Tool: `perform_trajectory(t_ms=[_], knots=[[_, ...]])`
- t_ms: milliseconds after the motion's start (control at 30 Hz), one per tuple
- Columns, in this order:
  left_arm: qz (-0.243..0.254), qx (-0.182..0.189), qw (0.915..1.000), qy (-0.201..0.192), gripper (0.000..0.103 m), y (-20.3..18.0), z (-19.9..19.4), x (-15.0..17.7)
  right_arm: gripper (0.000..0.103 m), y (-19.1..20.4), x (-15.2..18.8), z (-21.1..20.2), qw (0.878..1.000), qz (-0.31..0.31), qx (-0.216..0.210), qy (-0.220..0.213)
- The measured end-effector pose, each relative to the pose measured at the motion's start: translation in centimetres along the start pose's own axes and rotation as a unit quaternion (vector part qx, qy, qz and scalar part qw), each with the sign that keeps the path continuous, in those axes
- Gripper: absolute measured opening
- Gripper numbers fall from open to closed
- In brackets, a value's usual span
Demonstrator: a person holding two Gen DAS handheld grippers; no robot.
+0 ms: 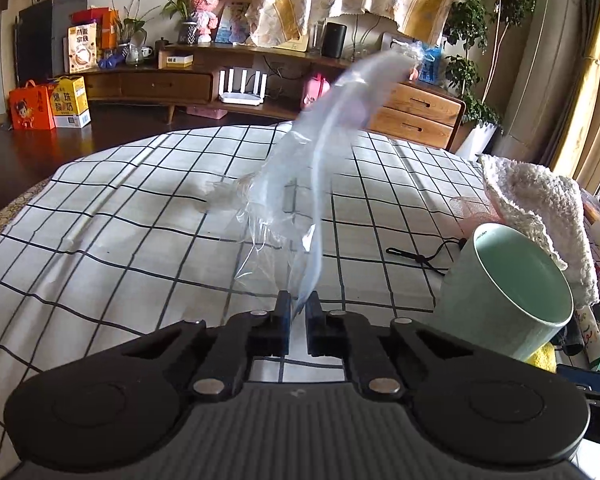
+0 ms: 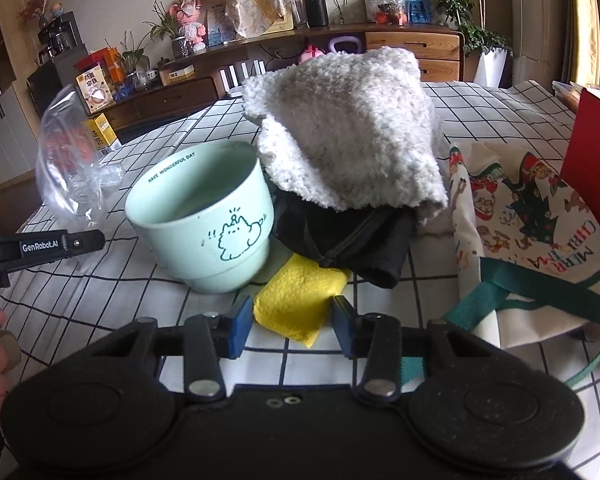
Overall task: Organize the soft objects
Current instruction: 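Grasp the clear plastic bag with the left tool while the right tool grasps the yellow cloth, then carry the plastic bag and yellow cloth over the red box with both tools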
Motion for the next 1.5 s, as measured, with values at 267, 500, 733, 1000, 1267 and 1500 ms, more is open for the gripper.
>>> perform_trajectory(t_ms=[267,500,733,1000,1267,1500], knots=[[-0.001,0.006,0.9999,-0.009,0.003,-0.1,-2.8,0.3,0.04,-0.4,1.1,-3.0,1.0,0.013,-0.025,0.002],[-0.007,0.024,0.9997,-0.007,0.003,-1.0,-6.0,0.9,0.039,-0.6,2.3,-6.6,0.998,0.024,-0.053,-0.001],[-0.011,0.046,0.9989,0.001,0.003,-2.6,-9.2,2.2,0.037,-0.9,3.0,-9.9,0.997,0.026,-0.072,-0.012],[0.004,0.078,0.997,0.0,0.003,-5.6,-12.7,2.9,0.035,-1.9,3.7,-12.9,0.996,0.023,-0.077,-0.032],[0.033,0.108,0.9936,-0.012,0.003,-9.6,-15.8,3.2,0.035,-4.1,3.7,-16.4,0.994,0.039,-0.082,-0.068],[0.061,0.147,0.987,-0.025,0.003,-14.0,-18.2,2.7,0.035,-7.0,2.4,-19.9,0.99,0.052,-0.077,-0.107]])
Point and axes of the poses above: each gripper's, at about its wrist camera, not at the fingertips, and z roughly the way its jaws point, y to its left, x to its underside, the point moved 8 cm from there along z, roughly the way its jaws point, and after that the axes turned 3 degrees about y, right-handed, at the moved point
